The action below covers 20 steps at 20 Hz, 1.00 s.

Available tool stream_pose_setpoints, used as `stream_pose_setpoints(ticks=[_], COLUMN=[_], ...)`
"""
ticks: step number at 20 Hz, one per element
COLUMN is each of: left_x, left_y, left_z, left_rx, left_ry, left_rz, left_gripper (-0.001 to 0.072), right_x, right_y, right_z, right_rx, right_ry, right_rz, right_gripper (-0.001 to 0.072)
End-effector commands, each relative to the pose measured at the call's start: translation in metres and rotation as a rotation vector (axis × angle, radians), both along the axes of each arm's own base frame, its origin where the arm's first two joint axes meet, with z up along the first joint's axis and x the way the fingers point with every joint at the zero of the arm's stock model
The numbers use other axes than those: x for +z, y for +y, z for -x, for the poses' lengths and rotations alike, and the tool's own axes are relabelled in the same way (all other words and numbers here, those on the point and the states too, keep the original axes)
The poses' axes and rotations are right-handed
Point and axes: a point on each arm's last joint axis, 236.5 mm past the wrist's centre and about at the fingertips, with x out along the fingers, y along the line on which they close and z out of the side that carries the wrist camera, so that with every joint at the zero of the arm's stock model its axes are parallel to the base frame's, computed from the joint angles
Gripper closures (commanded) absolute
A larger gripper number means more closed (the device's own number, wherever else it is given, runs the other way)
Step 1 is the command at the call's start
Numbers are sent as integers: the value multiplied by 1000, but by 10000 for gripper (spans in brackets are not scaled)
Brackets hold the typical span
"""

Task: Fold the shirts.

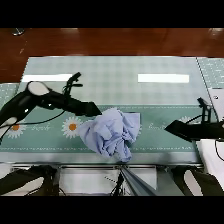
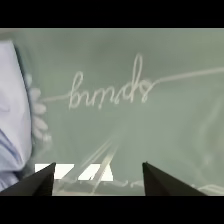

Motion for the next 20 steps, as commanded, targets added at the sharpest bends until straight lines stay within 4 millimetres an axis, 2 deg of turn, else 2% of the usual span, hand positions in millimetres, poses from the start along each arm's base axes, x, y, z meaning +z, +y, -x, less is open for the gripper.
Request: stream_pose_setpoints(ticks=[1,3,4,5,6,9,11,13,17,20], left_x=[-19,-40,-50,-56,-58,-58,-52,-43,-35,-35], left_y=[-24,-21,-19,-18,-18,-12,-2,13,40,44], left_z=[24,34,38,39,37,8,-18,-33,-52,-55], left_rx=[-266,-303,-324,-348,-351,-259,-163,-106,0,14], left_ry=[200,339,371,372,356,269,210,185,188,195], left_rz=[39,-30,-60,-67,-63,-62,-62,-54,-47,-46], left_gripper=[6,9,199,649,683,684,683,684,684,683], right_x=[-13,-14,-15,-16,-17,-22,-28,-32,-45,-55], right_y=[34,48,55,62,68,93,115,142,182,200], right_z=[23,29,29,27,25,33,42,46,65,73], right_rx=[106,161,168,176,174,230,274,306,378,394], right_ry=[47,54,56,48,44,79,124,130,172,190], right_rz=[-57,-51,-51,-50,-53,-89,-129,-174,-222,-245], right_gripper=[92,92,92,92,92,92,92,92,92,92])
